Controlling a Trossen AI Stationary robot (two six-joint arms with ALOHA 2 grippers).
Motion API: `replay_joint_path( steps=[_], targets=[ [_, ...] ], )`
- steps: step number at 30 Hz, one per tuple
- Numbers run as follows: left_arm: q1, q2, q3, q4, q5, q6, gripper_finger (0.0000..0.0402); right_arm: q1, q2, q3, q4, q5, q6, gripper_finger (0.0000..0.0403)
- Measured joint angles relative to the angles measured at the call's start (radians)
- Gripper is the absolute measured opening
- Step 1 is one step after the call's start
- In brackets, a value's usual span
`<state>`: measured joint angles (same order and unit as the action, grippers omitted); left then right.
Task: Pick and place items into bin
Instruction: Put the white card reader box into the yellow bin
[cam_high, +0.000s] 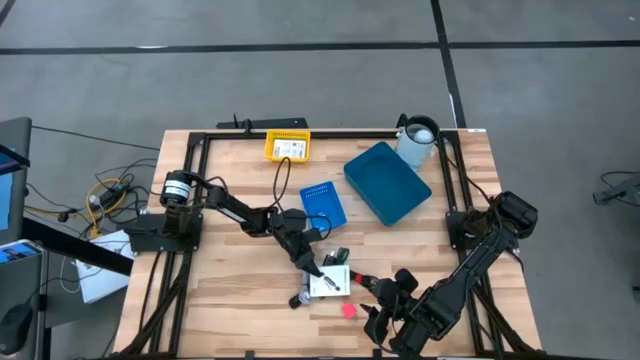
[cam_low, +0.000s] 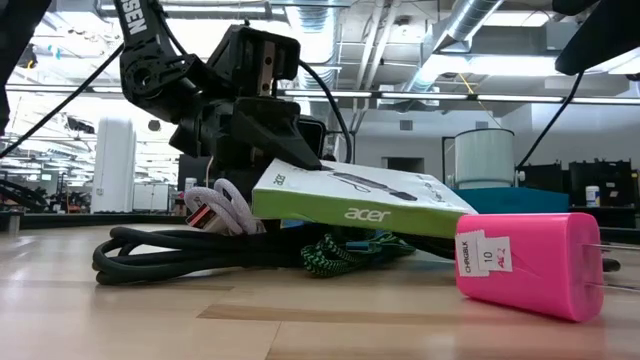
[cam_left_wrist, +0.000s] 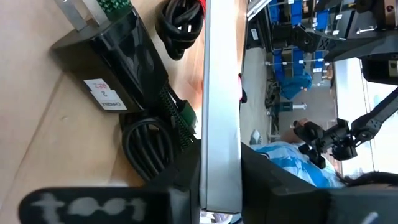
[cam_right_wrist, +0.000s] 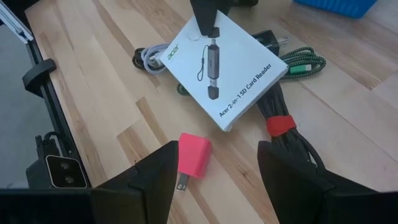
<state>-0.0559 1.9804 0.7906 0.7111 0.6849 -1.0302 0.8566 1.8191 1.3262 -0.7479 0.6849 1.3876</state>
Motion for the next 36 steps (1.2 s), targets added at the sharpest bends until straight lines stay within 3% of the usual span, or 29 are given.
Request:
replay_joint_path(
  steps=[17, 24, 36],
  targets=[
    [0.005, -0.215, -0.011, -0.105, -0.051, 0.130, 0.0058, 0.000, 0.000, 0.000, 0.000, 0.024, 0.000, 0.0214],
    [0.038, -0.359, -0.011, -0.248, -0.089, 0.230, 0.0058, -0.001, 0.000, 0.000, 0.000, 0.034, 0.000, 0.0214],
    [0.240, -0.789, -0.011, -0.677, -0.385, 0.577, 0.0058, -0.013, 0.000, 0.000, 0.000, 0.077, -0.026, 0.0195]
  ],
)
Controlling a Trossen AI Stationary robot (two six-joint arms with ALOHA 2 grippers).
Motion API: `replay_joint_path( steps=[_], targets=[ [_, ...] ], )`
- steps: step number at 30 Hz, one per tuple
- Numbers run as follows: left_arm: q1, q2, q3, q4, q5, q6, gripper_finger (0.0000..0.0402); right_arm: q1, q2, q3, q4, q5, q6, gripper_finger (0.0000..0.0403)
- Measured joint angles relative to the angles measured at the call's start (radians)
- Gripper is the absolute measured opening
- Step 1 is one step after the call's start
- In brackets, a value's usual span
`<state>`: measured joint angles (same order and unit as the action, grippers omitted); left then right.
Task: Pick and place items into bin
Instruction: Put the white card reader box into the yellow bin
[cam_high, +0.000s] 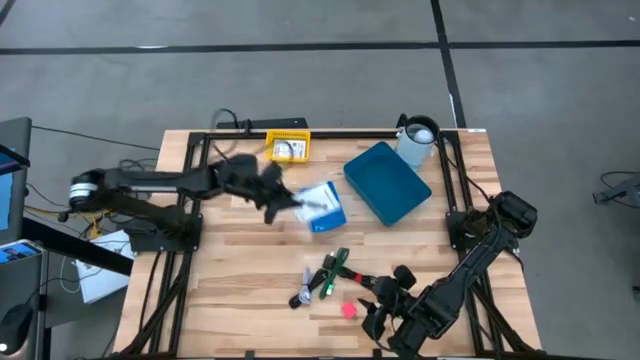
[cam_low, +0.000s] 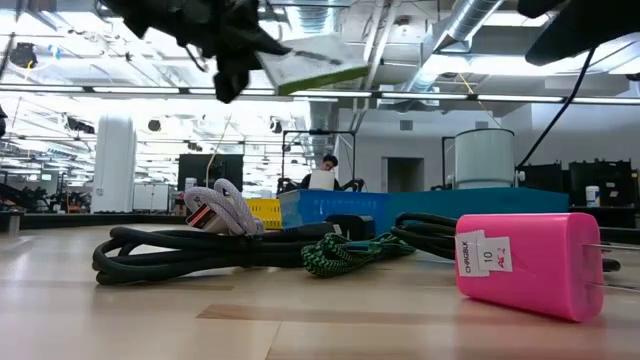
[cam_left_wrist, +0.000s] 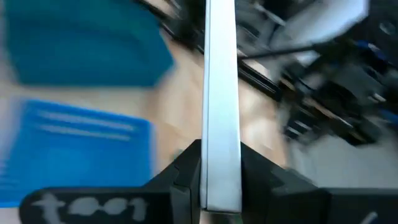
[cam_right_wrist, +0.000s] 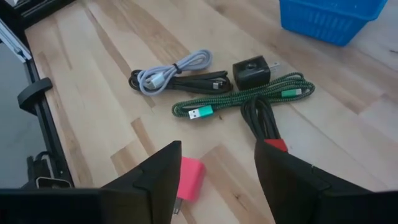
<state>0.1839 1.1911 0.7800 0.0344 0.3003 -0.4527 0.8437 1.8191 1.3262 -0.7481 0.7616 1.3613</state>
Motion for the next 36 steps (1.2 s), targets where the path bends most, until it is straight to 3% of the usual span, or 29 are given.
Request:
replay_joint_path(
  steps=[7, 16, 24, 36],
  targets=[
    [0.201, -0.169, 0.001, -0.205, -0.102, 0.289, 0.0058, -0.020, 0.000, 0.000, 0.001, 0.000, -0.075, 0.0177],
    [0.419, -0.149, 0.001, -0.242, -0.054, 0.590, 0.0057, -0.065, 0.000, 0.000, 0.001, -0.001, -0.141, 0.0172],
    [0.538, 0.019, 0.108, -0.342, -0.052, 0.773, 0.0057, -0.107, 0.000, 0.000, 0.008, -0.002, -0.166, 0.0175],
    [0.554, 0.360, 0.441, -0.584, -0.079, 1.002, 0.0057, -0.113, 0.000, 0.000, 0.005, -0.003, -0.193, 0.0171]
  ],
)
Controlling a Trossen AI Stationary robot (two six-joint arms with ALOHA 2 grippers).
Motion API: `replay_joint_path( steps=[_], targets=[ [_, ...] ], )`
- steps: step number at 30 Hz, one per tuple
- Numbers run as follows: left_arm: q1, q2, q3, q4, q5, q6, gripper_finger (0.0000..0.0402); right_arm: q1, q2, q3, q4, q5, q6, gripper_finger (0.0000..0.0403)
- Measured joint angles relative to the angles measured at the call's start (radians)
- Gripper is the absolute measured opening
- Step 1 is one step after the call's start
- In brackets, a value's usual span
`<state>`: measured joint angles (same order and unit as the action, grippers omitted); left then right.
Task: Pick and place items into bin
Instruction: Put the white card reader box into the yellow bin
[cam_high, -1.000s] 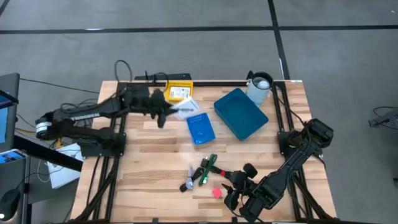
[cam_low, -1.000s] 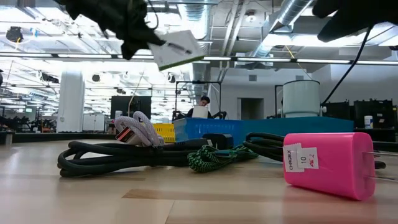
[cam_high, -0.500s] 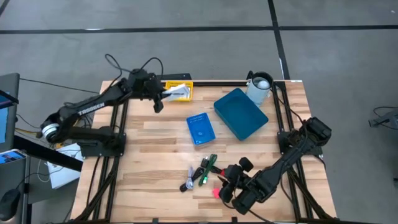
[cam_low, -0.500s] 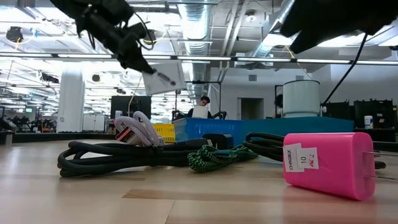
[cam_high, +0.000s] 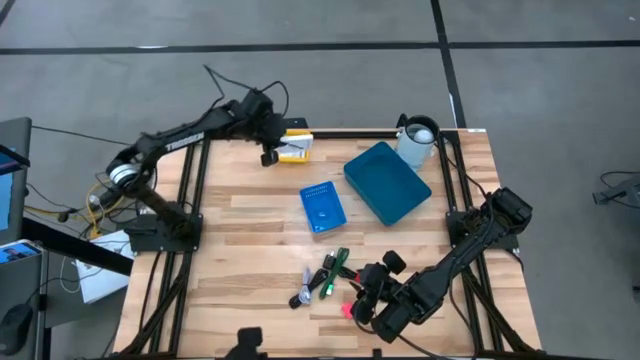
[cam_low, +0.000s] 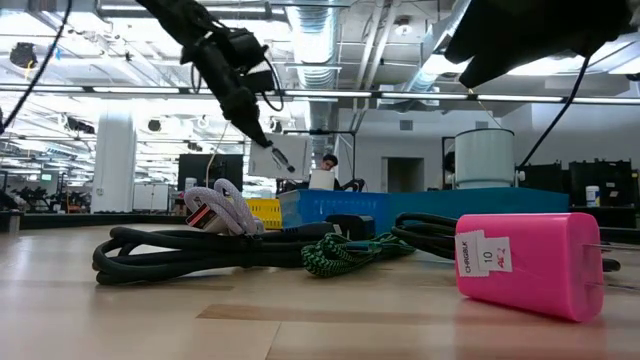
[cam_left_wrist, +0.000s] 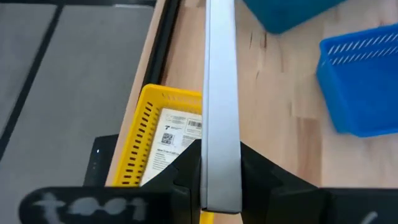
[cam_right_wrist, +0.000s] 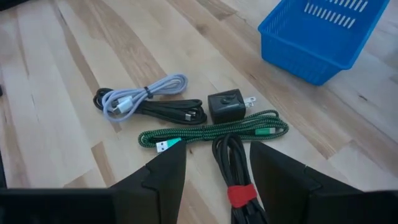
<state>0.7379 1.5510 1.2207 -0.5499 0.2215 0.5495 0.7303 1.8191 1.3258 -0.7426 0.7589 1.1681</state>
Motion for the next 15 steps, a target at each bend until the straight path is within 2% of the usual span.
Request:
replay_joint_path(
  steps=[7, 12, 15],
  targets=[
    [0.038, 0.063, 0.067, -0.068, -0.052, 0.098, 0.0057, 0.000, 0.000, 0.000, -0.019, 0.005, -0.001, 0.0163],
    [0.083, 0.063, 0.067, -0.097, -0.039, 0.136, 0.0057, 0.000, 0.000, 0.000, -0.040, 0.047, -0.001, 0.0156],
    [0.104, 0.063, 0.067, -0.141, 0.006, 0.161, 0.0057, -0.007, 0.000, 0.000, -0.047, 0.060, -0.001, 0.0152]
  ],
)
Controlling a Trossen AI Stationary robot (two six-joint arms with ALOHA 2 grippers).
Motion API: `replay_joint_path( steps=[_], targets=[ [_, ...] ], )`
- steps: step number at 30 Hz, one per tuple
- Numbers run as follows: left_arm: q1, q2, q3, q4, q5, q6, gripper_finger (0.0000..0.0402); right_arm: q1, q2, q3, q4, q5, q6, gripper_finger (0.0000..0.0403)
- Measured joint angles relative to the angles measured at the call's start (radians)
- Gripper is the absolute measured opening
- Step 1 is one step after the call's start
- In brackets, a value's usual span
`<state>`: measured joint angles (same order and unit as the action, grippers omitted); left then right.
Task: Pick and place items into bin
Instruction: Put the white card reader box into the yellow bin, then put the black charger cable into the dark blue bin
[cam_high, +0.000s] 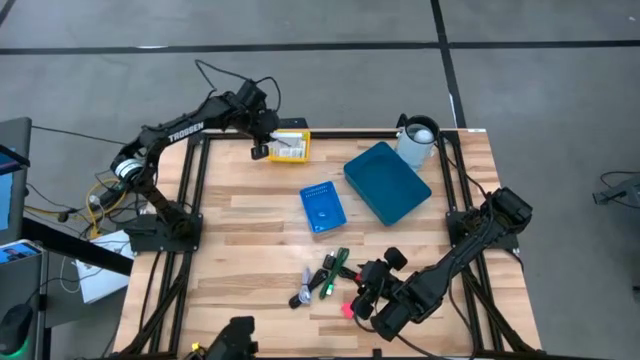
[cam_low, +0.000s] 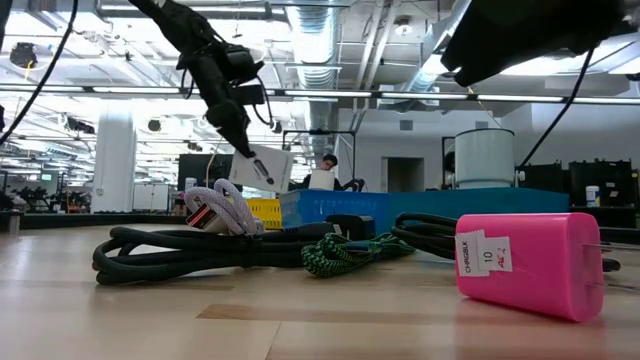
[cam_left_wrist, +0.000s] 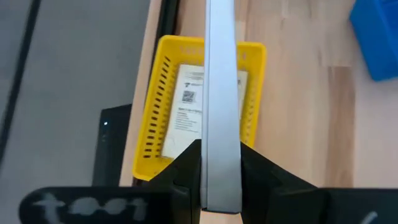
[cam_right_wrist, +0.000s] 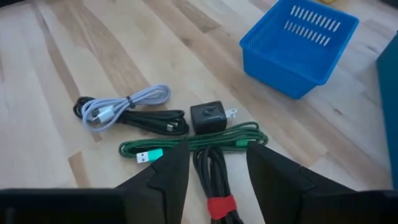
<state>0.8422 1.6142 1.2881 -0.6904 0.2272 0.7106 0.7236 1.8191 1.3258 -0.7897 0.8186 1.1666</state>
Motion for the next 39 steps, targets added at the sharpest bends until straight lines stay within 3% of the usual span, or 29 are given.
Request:
replay_joint_path(
  steps=[9, 23, 39],
  targets=[
    [0.006, 0.000, 0.000, 0.004, 0.061, 0.027, 0.0057, -0.025, 0.000, 0.000, -0.002, -0.005, -0.024, 0.0143],
    [-0.004, 0.000, 0.000, 0.011, 0.043, 0.028, 0.0061, -0.025, 0.000, 0.000, -0.002, -0.008, -0.024, 0.0137],
    [-0.024, 0.000, 0.000, 0.046, 0.005, 0.013, 0.0167, -0.025, 0.000, 0.000, 0.006, -0.009, -0.024, 0.0138]
  ],
)
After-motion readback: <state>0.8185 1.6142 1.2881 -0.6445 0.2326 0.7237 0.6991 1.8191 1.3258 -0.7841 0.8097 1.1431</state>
